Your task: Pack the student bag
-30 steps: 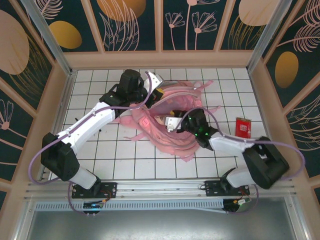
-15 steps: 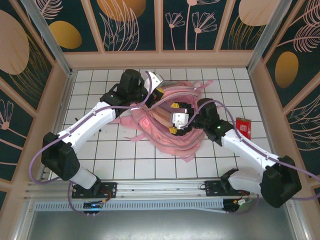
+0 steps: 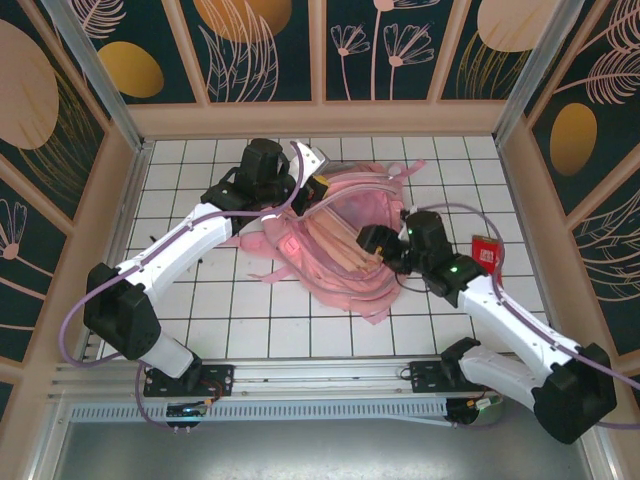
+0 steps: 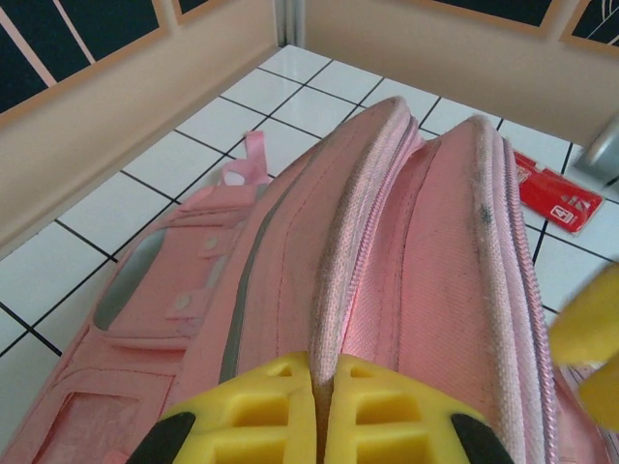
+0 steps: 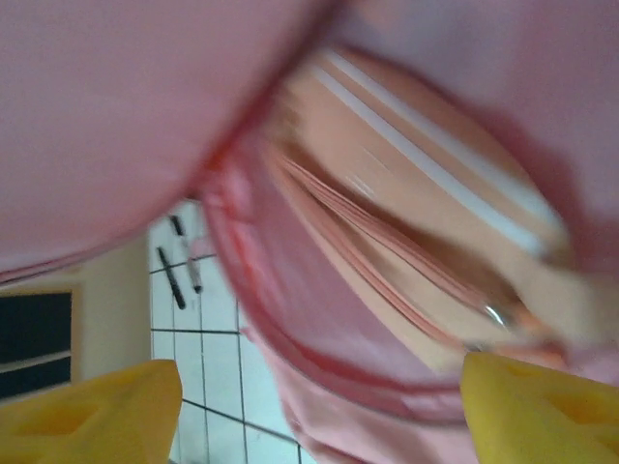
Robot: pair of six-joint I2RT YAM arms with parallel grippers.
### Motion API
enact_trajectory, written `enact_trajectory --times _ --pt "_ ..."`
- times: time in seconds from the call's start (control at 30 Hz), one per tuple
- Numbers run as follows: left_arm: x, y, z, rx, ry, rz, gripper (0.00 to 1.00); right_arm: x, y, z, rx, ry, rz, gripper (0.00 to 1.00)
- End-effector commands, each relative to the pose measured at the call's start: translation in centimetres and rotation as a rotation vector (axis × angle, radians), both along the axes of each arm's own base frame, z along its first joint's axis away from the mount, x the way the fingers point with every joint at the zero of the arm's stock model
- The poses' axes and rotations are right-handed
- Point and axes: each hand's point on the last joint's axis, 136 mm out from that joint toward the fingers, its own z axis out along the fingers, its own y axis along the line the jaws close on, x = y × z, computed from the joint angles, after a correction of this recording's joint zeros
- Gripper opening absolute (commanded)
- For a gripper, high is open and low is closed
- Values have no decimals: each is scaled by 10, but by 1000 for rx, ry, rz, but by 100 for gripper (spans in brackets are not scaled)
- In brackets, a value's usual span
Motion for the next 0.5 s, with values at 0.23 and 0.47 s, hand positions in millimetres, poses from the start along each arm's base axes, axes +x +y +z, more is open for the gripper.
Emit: enact_trajectory --times 0.23,0.47 --pt "3 -11 36 -105 -108 -32 0 10 -17 -71 -130 276 -112 69" --pt "1 -18 34 -127 -84 -66 0 47 25 -65 -7 202 -65 33"
